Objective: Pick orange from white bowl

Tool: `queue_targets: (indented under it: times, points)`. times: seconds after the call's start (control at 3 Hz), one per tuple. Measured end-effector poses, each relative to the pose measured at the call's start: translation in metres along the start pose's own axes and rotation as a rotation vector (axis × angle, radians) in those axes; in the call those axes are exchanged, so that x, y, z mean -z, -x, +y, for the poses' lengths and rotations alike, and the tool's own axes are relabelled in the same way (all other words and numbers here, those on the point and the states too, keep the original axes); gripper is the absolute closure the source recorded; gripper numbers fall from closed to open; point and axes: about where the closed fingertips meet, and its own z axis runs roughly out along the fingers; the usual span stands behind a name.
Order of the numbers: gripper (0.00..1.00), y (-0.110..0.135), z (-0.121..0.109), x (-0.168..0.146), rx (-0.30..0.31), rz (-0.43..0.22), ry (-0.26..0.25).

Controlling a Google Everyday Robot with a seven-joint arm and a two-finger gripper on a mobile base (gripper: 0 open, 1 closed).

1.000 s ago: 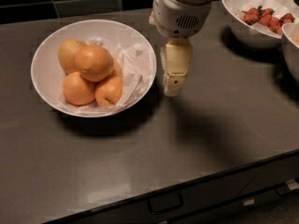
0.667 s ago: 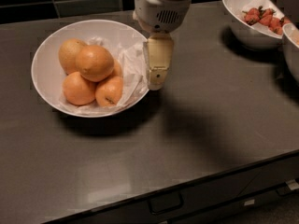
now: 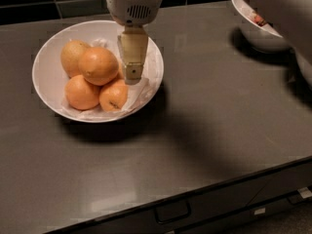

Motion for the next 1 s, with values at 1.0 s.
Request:
queue_targets:
  times: [1.0]
  points:
    - [0.0,0.025,-0.024,-0.015,0.077,-0.02,0.03]
